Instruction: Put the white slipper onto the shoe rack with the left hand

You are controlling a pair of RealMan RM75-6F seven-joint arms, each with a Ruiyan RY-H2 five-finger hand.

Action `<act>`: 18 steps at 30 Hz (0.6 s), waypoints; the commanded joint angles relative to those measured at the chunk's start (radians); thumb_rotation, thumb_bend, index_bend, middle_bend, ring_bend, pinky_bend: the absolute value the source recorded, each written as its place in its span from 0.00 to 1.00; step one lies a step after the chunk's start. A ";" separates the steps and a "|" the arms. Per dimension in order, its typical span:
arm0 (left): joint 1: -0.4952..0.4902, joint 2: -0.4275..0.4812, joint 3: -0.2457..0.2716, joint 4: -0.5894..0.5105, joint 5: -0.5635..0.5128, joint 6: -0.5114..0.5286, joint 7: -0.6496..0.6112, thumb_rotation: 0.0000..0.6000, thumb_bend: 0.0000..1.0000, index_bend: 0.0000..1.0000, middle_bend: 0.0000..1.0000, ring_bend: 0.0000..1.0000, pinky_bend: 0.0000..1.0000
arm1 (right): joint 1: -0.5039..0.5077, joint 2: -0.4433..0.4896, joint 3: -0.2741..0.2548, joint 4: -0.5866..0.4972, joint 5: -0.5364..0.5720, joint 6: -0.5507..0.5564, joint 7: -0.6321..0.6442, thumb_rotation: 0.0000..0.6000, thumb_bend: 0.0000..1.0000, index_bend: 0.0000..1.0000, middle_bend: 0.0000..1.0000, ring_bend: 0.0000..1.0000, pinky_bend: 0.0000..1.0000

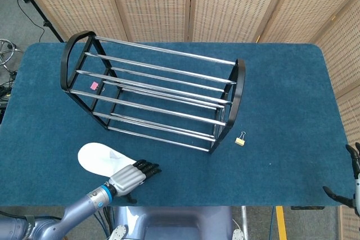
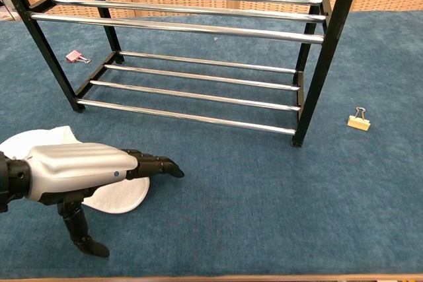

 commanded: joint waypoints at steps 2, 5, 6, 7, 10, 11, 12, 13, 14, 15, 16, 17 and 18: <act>-0.003 0.007 0.017 -0.009 0.006 0.007 0.002 1.00 0.14 0.00 0.00 0.00 0.00 | -0.001 0.001 0.000 0.000 0.001 0.001 0.003 1.00 0.00 0.00 0.00 0.00 0.00; -0.003 0.015 0.032 -0.014 0.019 0.014 -0.002 1.00 0.14 0.00 0.00 0.00 0.00 | -0.002 0.002 0.001 0.000 0.002 0.003 0.003 1.00 0.00 0.00 0.00 0.00 0.00; -0.002 0.017 0.035 -0.016 0.024 0.017 -0.004 1.00 0.14 0.00 0.00 0.00 0.00 | -0.002 0.002 0.001 0.000 0.002 0.003 0.004 1.00 0.00 0.00 0.00 0.00 0.00; -0.002 0.019 0.039 -0.017 0.029 0.020 -0.006 1.00 0.14 0.00 0.00 0.00 0.00 | -0.002 0.002 0.001 0.000 0.002 0.003 0.004 1.00 0.00 0.00 0.00 0.00 0.00; 0.004 0.051 0.073 -0.038 0.075 0.024 -0.022 1.00 0.14 0.00 0.00 0.00 0.00 | 0.000 0.000 0.000 0.000 0.003 0.001 -0.001 1.00 0.00 0.00 0.00 0.00 0.00; 0.005 0.061 0.080 -0.042 0.090 0.024 -0.032 1.00 0.14 0.00 0.00 0.00 0.00 | 0.000 -0.001 0.000 0.000 0.003 0.000 -0.003 1.00 0.00 0.00 0.00 0.00 0.00; 0.007 0.068 0.087 -0.044 0.107 0.026 -0.040 1.00 0.14 0.00 0.00 0.00 0.00 | 0.001 -0.002 0.000 0.000 0.004 0.000 -0.005 1.00 0.00 0.00 0.00 0.00 0.00; 0.008 0.072 0.092 -0.044 0.119 0.028 -0.044 1.00 0.14 0.00 0.00 0.00 0.00 | 0.001 -0.003 0.000 0.000 0.004 0.000 -0.006 1.00 0.00 0.00 0.00 0.00 0.00; 0.010 0.079 0.100 -0.045 0.137 0.033 -0.051 1.00 0.14 0.00 0.00 0.00 0.00 | 0.001 -0.003 0.000 0.000 0.004 0.000 -0.008 1.00 0.00 0.00 0.00 0.00 0.00; 0.014 0.087 0.112 -0.050 0.158 0.036 -0.059 1.00 0.14 0.00 0.00 0.00 0.00 | 0.001 -0.004 0.000 0.000 0.004 -0.001 -0.010 1.00 0.00 0.00 0.00 0.00 0.00; 0.018 0.100 0.126 -0.058 0.185 0.042 -0.071 1.00 0.14 0.00 0.00 0.00 0.00 | 0.002 -0.005 0.000 -0.001 0.004 -0.001 -0.012 1.00 0.00 0.00 0.00 0.00 0.00; 0.020 0.108 0.136 -0.062 0.204 0.045 -0.080 1.00 0.14 0.00 0.00 0.00 0.00 | 0.002 -0.006 -0.001 -0.001 0.004 -0.001 -0.014 1.00 0.00 0.00 0.00 0.00 0.00; 0.022 0.115 0.145 -0.065 0.222 0.047 -0.087 1.00 0.14 0.00 0.00 0.00 0.00 | 0.002 -0.006 -0.001 -0.001 0.004 -0.001 -0.015 1.00 0.00 0.00 0.00 0.00 0.00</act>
